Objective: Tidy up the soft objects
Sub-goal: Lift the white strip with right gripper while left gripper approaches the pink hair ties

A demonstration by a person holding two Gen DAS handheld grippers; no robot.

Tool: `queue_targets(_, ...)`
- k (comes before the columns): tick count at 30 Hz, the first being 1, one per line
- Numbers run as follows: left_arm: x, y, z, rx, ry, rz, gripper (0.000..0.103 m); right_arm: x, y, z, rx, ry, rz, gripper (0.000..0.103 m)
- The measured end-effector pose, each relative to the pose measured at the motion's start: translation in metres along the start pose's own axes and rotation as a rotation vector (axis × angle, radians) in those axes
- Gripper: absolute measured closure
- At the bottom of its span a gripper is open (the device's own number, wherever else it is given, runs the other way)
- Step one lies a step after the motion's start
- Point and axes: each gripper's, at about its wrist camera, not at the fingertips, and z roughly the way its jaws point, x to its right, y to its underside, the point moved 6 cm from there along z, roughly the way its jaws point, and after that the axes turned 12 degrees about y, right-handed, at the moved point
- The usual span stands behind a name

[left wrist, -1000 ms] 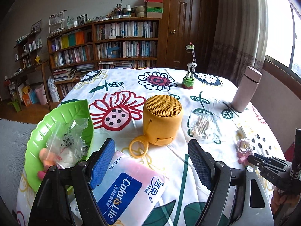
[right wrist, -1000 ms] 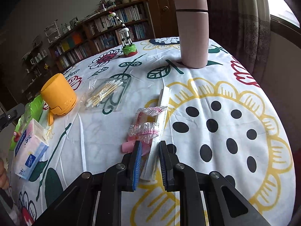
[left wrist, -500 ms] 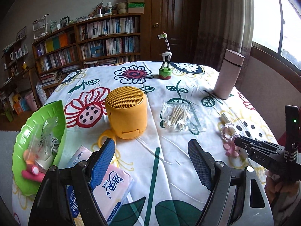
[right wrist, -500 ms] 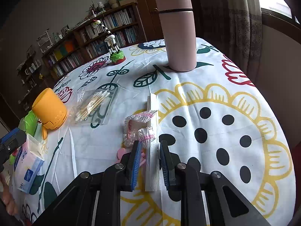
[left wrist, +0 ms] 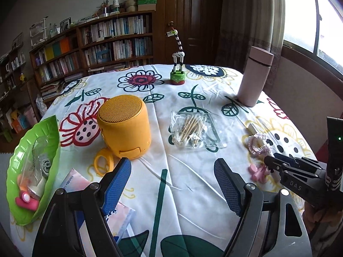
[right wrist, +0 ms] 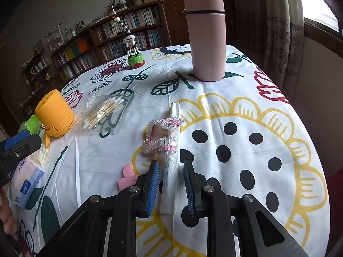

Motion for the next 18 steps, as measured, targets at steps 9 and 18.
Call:
queue_targets(9, 0.031, -0.006, 0.031, -0.046, 0.049, 0.054, 0.023, 0.023, 0.002, -0.005, 0.009, 0.001, 0.070, 0.084)
queue_targets(18, 0.065, -0.010, 0.062, -0.095, 0.091, 0.120, 0.023, 0.026, 0.001, -0.002, 0.003, -0.014, 0.082, 0.084)
